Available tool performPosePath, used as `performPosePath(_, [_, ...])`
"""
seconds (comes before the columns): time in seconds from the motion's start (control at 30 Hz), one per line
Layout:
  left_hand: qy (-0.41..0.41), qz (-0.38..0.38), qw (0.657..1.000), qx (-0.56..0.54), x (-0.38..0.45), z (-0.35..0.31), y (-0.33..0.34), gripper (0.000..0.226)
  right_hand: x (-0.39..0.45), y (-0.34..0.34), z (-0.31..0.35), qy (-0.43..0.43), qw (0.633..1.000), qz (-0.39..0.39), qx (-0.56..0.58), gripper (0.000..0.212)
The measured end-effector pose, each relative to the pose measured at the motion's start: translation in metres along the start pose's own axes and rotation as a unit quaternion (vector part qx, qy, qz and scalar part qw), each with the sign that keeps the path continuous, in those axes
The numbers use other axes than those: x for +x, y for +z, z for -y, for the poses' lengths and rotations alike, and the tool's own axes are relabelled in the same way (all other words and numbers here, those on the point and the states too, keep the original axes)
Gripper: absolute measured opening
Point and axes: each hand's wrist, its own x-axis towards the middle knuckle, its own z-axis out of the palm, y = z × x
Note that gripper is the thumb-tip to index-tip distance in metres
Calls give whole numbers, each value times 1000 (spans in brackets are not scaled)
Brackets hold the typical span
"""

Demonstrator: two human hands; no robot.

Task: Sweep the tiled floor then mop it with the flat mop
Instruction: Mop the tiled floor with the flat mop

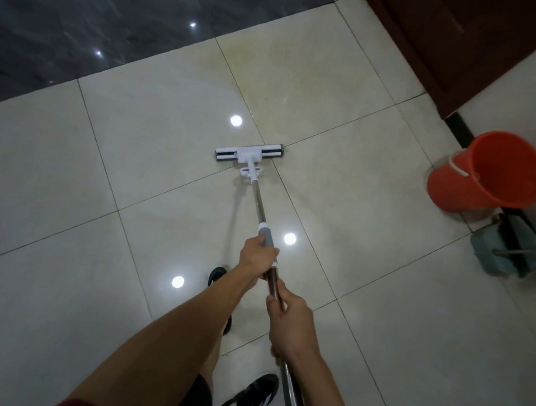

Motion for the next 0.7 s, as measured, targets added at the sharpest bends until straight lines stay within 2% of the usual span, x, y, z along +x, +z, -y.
performPosePath(0.27, [-7,-4,1000,-30,91,-94,-62,62,94,27,106,9,999,-20,-28,40])
performPosePath(0.53, [-14,-3,1000,-15,152,-188,-110,42,163,29,204,10,1000,-16,-4,40])
performPosePath(0.7, [-9,-2,1000,-16,188,-239,-126,50,208,19,251,-10,1000,-15,-12,40])
